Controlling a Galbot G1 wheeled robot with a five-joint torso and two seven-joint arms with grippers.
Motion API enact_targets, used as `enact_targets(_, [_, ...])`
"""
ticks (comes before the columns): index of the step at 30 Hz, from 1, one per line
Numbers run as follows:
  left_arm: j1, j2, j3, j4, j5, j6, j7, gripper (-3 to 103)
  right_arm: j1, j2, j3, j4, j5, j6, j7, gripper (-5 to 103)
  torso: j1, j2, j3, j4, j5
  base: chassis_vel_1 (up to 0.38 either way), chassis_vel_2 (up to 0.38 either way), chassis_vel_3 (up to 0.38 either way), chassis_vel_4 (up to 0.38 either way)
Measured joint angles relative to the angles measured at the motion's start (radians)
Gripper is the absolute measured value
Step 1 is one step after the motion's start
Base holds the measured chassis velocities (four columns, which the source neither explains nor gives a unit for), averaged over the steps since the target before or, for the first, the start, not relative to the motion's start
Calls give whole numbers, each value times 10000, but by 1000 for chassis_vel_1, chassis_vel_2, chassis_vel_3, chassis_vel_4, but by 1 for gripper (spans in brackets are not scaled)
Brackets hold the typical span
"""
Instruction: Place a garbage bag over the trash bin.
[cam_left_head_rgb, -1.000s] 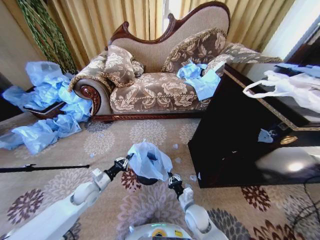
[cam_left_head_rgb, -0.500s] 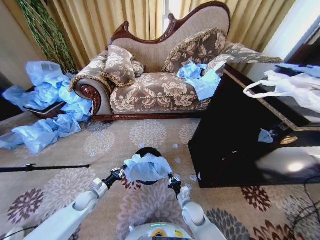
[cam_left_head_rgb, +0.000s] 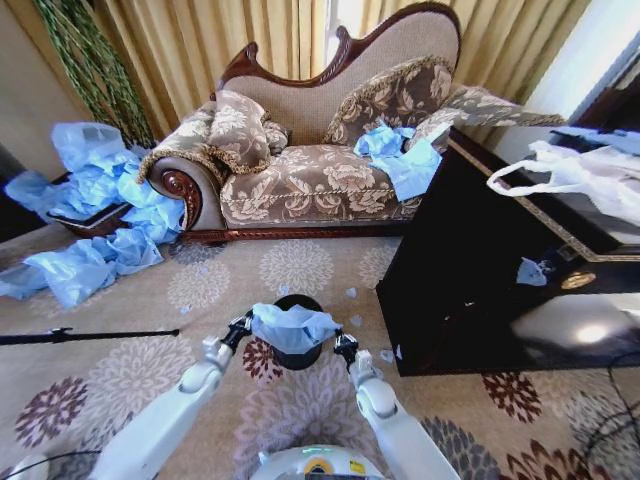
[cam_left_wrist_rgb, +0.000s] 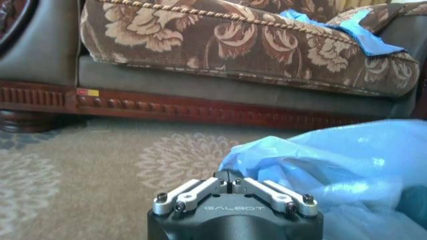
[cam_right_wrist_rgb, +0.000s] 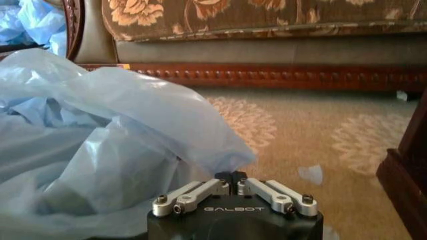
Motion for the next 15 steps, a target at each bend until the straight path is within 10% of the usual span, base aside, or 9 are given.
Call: enact_targets(15, [-1450, -1090, 628, 1417, 11, -140, 330, 0, 1226, 221, -13, -1152, -35, 819, -371, 0, 0, -1, -1, 0, -2, 0, 0, 0, 0])
